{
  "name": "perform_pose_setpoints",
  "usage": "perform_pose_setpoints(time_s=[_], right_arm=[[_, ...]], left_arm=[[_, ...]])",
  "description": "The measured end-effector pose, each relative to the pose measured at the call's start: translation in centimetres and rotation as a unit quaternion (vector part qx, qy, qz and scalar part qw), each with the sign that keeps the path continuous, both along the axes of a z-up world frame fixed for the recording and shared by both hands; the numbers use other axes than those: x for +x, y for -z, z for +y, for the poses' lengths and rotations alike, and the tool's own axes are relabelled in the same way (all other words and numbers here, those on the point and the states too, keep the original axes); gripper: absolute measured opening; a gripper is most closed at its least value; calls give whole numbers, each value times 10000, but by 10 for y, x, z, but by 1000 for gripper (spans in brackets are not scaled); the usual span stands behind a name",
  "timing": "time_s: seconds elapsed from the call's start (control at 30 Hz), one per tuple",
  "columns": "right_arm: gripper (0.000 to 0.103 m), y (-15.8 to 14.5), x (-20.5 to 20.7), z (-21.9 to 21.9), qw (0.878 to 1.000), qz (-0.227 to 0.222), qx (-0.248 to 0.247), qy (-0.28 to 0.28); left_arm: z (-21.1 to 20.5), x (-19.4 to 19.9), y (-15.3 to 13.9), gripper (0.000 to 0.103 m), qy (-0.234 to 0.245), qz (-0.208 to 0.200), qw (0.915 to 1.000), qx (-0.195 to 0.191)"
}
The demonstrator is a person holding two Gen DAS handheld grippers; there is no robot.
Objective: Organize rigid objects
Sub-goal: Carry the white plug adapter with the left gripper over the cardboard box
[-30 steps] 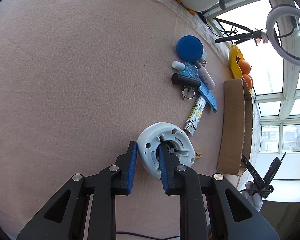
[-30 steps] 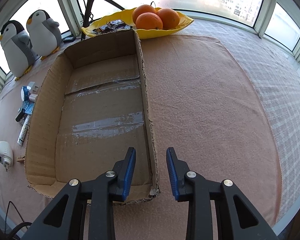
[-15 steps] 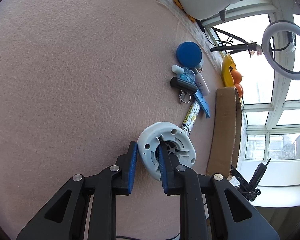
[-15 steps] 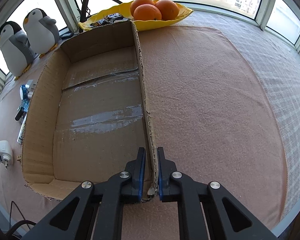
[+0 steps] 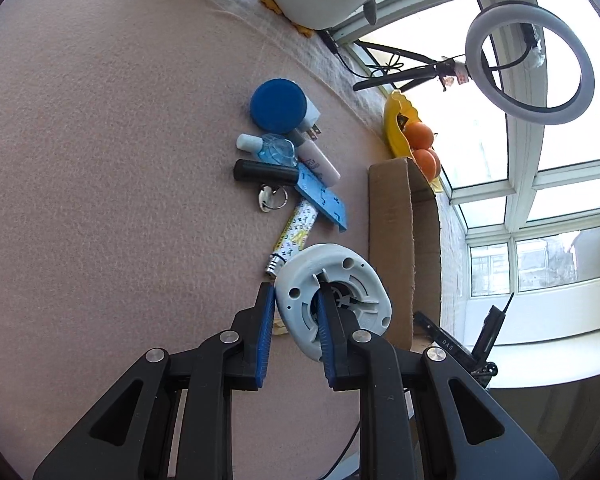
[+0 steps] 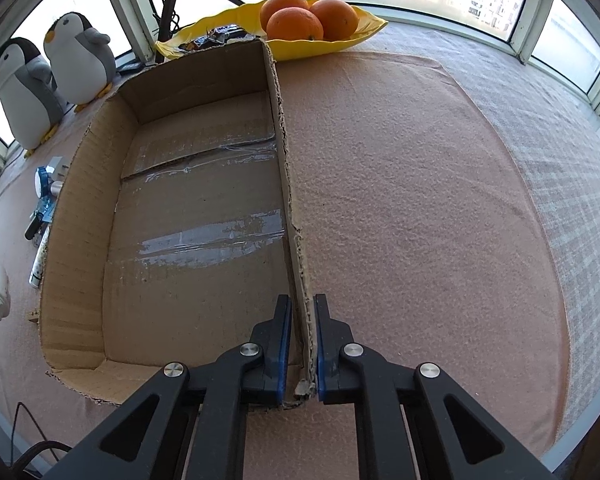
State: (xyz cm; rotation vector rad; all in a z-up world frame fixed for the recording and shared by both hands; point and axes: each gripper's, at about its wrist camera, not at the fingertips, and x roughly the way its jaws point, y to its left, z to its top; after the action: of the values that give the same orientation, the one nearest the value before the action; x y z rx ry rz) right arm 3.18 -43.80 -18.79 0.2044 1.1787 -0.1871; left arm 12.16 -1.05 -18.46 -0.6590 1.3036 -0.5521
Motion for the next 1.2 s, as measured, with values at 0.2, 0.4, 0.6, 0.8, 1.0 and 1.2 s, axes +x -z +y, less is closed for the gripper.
perform_pose_setpoints(time_s=[0.2,0.4,0.6,0.8,1.0,1.2], right_arm=[[9,-1,-2,0,10000,-30,-16,3],[9,-1,-3,0,10000,-51,-1,27],[9,0,-3,-1,10000,-45,4,31],[9,-1,-1,-2,10000,-48,8,32],[9,-1,0,-2,10000,-57,8,32],[9,0,2,-3,10000,-51,10,23]], left_arm=[[-63,15,-26,19,715,-349,9968,17],[-120,26,-35,19,1256,-549,9902,269],[-179,28,-49,19,1816,-953,9761,717],[-232,28,-50,19,2257,-1299,9567,1303],[-270,25,-36,19,2541,-1413,9393,1820],[-287,24,-30,19,2624,-1443,9302,2121]])
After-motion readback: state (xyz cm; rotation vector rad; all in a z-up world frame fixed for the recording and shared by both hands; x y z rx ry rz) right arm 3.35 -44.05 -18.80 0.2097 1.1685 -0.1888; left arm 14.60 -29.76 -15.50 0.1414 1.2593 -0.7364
